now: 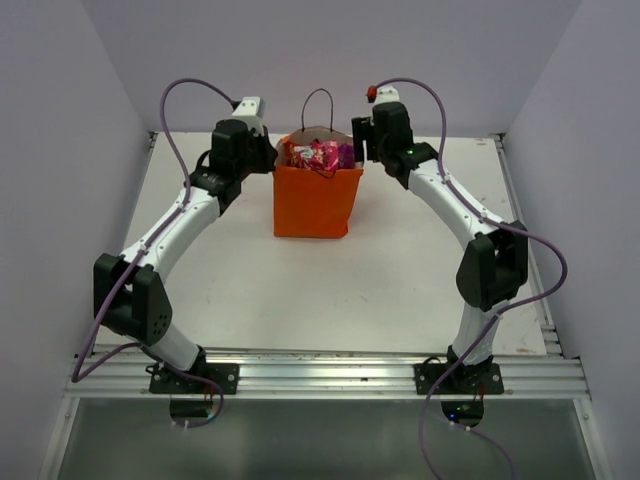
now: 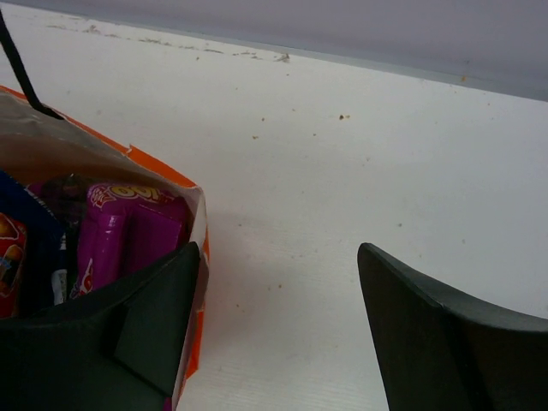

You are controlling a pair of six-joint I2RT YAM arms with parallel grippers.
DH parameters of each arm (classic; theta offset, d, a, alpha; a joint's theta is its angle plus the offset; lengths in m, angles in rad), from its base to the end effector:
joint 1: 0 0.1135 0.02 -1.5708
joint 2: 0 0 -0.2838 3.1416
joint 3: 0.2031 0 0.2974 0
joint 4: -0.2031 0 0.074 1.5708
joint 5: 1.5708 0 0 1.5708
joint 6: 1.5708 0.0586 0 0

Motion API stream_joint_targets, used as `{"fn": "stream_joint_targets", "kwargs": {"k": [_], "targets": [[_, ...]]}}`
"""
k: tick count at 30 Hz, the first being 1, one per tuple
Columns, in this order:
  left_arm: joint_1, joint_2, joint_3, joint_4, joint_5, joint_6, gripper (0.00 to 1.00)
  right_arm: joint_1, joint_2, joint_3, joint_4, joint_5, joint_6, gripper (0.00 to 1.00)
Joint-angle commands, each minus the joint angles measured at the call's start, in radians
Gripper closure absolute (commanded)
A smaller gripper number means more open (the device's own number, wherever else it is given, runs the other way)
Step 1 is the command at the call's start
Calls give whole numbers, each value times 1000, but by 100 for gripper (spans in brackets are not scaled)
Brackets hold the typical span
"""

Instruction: Place the snacks into the paper bag

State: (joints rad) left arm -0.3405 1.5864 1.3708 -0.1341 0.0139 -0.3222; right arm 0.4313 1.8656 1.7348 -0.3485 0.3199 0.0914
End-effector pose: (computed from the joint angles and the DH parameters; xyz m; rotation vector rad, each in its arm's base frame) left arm 0.4205 -0.1498 0.3481 0.0273 1.9472 -0.4561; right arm 0.4747 0.1982 0.3468 -0.1462 2.0186 0.0021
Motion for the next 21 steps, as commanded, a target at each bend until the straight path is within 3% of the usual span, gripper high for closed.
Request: {"fn": "stream_joint_targets", "kwargs": {"k": [1, 8, 11, 12, 15, 16, 21], "targets": [[6, 7, 37, 62, -6, -11, 100, 3, -34, 20, -26, -67, 42, 22], [6, 20, 39, 74, -6, -24, 100, 1, -42, 2, -67, -88, 57, 23], [6, 27, 43, 77, -5, -31, 100, 3, -20, 6, -116, -105, 67, 41], [6, 30, 45, 74, -3, -32, 100, 3, -14, 12, -141, -123, 67, 56], [5, 44, 50, 65, -5, -31, 100, 3, 1, 34, -170, -179, 71, 83], [1, 43, 50, 62, -9, -23, 100, 4, -6, 35, -179, -188, 73, 100], [-66, 18, 94, 39, -144, 41, 100, 20, -49, 133, -234, -183, 61, 100]]}}
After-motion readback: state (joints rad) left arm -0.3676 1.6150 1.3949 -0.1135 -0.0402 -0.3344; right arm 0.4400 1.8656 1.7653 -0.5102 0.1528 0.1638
